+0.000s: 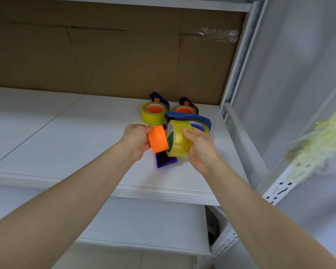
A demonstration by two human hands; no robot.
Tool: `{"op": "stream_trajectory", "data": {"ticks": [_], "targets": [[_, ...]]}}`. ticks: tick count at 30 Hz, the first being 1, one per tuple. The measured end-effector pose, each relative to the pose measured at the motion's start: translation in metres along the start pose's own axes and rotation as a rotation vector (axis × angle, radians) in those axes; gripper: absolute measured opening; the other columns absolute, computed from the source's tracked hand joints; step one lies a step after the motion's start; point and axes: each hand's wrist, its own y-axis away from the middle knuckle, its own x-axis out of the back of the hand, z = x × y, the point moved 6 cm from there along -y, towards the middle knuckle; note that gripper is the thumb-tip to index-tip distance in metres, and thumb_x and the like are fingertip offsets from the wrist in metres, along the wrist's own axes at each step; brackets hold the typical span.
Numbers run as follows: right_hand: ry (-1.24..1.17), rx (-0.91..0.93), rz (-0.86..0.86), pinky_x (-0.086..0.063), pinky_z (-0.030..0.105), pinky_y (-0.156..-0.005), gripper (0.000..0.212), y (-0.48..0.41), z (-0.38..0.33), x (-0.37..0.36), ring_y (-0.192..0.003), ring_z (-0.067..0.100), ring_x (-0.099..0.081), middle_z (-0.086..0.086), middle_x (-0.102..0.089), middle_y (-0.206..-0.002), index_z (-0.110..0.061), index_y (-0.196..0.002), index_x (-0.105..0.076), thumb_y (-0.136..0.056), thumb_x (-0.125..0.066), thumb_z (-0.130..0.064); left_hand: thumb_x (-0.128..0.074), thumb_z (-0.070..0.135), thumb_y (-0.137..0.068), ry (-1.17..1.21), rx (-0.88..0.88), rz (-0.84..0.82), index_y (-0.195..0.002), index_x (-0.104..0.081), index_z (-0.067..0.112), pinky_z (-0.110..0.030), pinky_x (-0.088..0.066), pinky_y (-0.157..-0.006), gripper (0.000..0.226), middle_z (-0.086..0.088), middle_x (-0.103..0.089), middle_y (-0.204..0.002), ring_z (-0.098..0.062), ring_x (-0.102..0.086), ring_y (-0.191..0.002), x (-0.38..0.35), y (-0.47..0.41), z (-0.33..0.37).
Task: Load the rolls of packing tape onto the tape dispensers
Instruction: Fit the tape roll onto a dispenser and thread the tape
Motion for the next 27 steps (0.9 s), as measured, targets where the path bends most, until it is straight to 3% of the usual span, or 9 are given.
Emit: {"op": "stream_trajectory", "data": {"ticks": [3, 8, 11, 14, 16, 20, 24, 27], "targets": [[-0.036, -0.059, 0.071, -0.049, 0.048, -0.095, 0.031, 0.0, 0.005, -0.004, -0.108, 0.027, -0.06, 0.009, -0.062, -0.116, -0.013, -0.123, -0.054, -0.093, -0.055, -0.017, -0.051, 0.005, -0.095, 0.045, -0.001, -0.043, -0.105, -0.05, 0.002, -0.039, -0.048, -0.081, 0.011, -0.021, -0.056, -0.125, -0.029, -0.058, -0.101, -0.005, 0.004, 0.0], [-0.116, -0.088, 0.087, -0.044, 0.049, -0.102, 0.034, 0.005, 0.014, -0.012, -0.115, 0.026, -0.056, 0.008, -0.058, -0.126, -0.015, -0.126, -0.052, -0.092, -0.057, -0.018, -0.052, 0.007, -0.095, 0.067, 0.001, -0.047, -0.125, -0.045, -0.004, -0.039, -0.048, -0.083, 0.034, -0.02, -0.056, -0.125, -0.03, -0.058, -0.108, -0.006, 0.01, -0.002], [-0.158, -0.079, 0.041, -0.049, 0.045, -0.095, 0.035, 0.012, 0.02, -0.019, -0.109, 0.024, -0.06, 0.009, -0.062, -0.121, -0.012, -0.127, -0.054, -0.092, -0.055, -0.017, -0.051, 0.01, -0.095, 0.092, 0.026, -0.082, -0.121, -0.05, -0.004, -0.037, -0.049, -0.081, 0.029, -0.018, -0.06, -0.113, -0.027, -0.06, -0.099, -0.01, 0.016, -0.007], [-0.193, -0.057, -0.026, -0.053, 0.035, -0.081, 0.03, 0.02, 0.026, -0.025, -0.093, 0.017, -0.064, 0.005, -0.066, -0.107, -0.012, -0.123, -0.058, -0.093, -0.053, -0.014, -0.046, 0.013, -0.098, 0.178, 0.059, -0.113, -0.122, -0.052, -0.005, -0.033, -0.051, -0.076, 0.031, -0.019, -0.062, -0.12, -0.024, -0.062, -0.099, -0.013, 0.019, -0.015], [-0.213, -0.057, -0.029, -0.052, 0.037, -0.088, 0.031, 0.022, 0.033, -0.024, -0.099, 0.02, -0.063, 0.008, -0.065, -0.112, -0.009, -0.124, -0.056, -0.094, -0.051, -0.012, -0.043, 0.017, -0.099, 0.204, 0.076, -0.134, -0.123, -0.053, -0.002, -0.031, -0.051, -0.077, 0.033, -0.017, -0.061, -0.122, -0.023, -0.061, -0.101, -0.012, 0.02, -0.021], [-0.205, -0.063, -0.055, -0.047, 0.042, -0.098, 0.034, 0.025, 0.048, -0.021, -0.115, 0.027, -0.058, 0.014, -0.061, -0.126, -0.007, -0.129, -0.054, -0.095, -0.048, -0.011, -0.05, 0.009, -0.088, 0.053, 0.04, -0.205, -0.12, -0.058, 0.002, -0.03, -0.055, -0.07, 0.034, -0.016, -0.065, -0.112, -0.021, -0.064, -0.09, -0.01, 0.027, -0.031], [-0.043, -0.012, -0.121, -0.051, 0.037, -0.092, 0.034, 0.03, 0.042, -0.021, -0.111, 0.025, -0.061, 0.011, -0.064, -0.122, -0.009, -0.126, -0.058, -0.093, -0.05, -0.006, -0.053, -0.002, -0.084, -0.09, -0.091, -0.223, -0.118, -0.061, 0.004, -0.033, -0.055, -0.077, 0.035, -0.017, -0.067, -0.11, -0.025, -0.065, -0.094, -0.003, 0.029, -0.032], [0.012, 0.012, -0.142, -0.052, 0.035, -0.086, 0.031, 0.029, 0.03, -0.019, -0.099, 0.025, -0.062, 0.013, -0.067, -0.11, -0.007, -0.112, -0.065, -0.087, -0.052, 0.002, -0.053, -0.002, -0.085, -0.113, -0.146, -0.218, -0.119, -0.061, 0.004, -0.039, -0.052, -0.087, 0.036, -0.017, -0.067, -0.112, -0.028, -0.063, -0.101, 0.002, 0.029, -0.032]]}}
